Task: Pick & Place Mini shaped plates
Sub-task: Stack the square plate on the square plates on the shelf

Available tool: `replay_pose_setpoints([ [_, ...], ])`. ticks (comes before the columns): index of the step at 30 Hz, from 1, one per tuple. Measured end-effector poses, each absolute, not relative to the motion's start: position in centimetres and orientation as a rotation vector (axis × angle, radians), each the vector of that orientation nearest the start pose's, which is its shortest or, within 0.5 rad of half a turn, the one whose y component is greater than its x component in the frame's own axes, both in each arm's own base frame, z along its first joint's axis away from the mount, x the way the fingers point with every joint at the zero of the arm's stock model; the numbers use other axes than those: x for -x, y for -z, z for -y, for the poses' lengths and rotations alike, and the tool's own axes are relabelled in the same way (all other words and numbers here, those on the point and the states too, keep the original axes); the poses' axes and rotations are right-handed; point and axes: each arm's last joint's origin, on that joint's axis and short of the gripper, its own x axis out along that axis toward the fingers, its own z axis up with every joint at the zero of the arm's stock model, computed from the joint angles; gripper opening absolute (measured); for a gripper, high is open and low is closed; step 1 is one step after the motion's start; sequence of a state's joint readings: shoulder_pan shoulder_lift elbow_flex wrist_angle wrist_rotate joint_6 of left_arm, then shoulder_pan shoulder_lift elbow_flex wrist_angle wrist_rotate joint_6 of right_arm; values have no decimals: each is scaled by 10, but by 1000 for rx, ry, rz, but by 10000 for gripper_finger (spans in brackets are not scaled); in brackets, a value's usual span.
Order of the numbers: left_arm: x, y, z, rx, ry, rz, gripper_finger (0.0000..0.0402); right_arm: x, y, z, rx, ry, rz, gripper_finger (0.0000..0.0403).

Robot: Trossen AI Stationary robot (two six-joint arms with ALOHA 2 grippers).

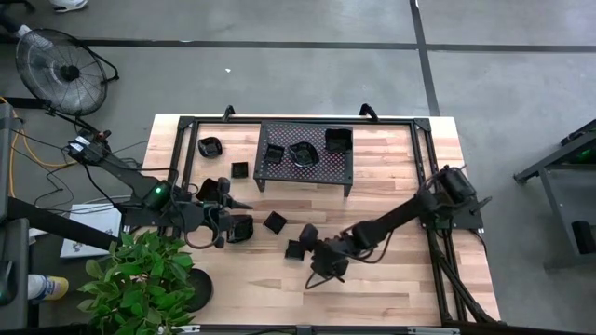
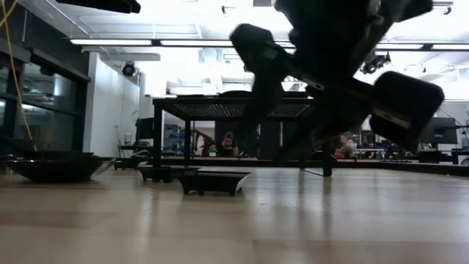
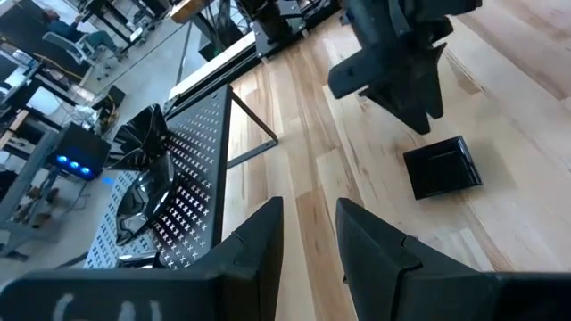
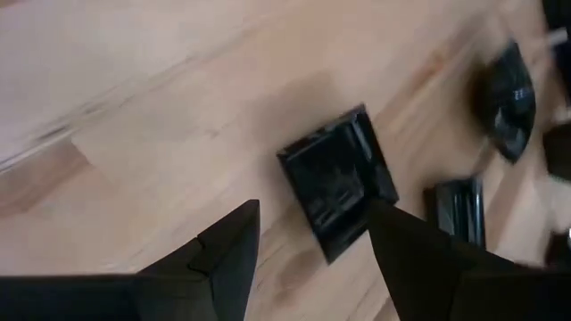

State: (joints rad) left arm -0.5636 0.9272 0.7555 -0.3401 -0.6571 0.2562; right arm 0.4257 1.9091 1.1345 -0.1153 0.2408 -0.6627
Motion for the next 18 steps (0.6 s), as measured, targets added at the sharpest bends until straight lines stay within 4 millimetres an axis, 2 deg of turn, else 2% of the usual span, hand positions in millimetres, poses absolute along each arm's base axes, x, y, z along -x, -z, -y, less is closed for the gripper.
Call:
replay_pose_setpoints([
  [8,-172,-288,88,-546,-37,-433,101,-363,-145,-142,1036,-609,-780,204],
  [18,-172,-288,88,-546,-37,-432,101,-371,-144,-128,1049,-633,-754,204],
])
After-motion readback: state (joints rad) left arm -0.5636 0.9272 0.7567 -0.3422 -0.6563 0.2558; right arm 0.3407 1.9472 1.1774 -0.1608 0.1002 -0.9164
